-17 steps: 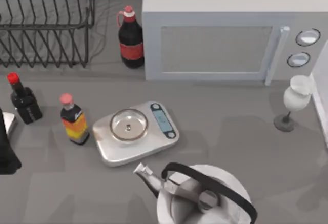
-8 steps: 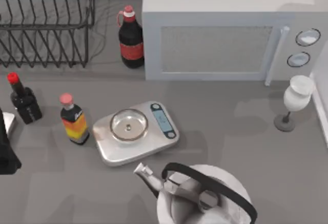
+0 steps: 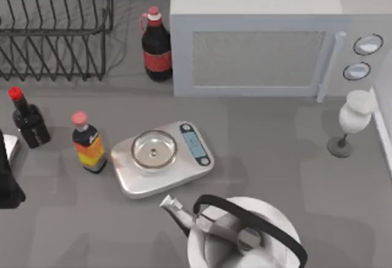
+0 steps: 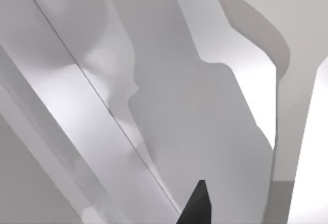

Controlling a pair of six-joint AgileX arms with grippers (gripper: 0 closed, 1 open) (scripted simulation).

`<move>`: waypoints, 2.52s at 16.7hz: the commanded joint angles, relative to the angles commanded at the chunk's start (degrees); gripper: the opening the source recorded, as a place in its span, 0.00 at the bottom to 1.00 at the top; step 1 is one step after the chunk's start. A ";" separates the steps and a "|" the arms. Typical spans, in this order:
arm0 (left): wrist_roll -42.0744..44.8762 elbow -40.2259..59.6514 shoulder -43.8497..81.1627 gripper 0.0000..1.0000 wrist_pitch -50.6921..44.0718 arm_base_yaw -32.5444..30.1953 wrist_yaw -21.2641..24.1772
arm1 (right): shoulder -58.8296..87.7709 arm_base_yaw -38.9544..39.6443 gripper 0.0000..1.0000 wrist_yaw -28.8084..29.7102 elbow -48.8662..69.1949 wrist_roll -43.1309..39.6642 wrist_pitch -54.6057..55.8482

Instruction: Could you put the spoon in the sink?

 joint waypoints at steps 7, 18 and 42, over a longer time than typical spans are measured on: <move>0.00 0.00 0.00 1.00 0.00 0.00 0.00 | 2.36 -0.27 0.00 0.14 2.32 0.07 -1.07; 0.00 0.00 0.00 1.00 0.00 0.00 0.00 | -5.18 0.23 0.00 0.01 -21.55 0.35 14.36; 0.00 0.00 0.00 1.00 0.00 0.00 0.00 | -6.82 0.53 1.00 0.11 -25.76 0.34 17.76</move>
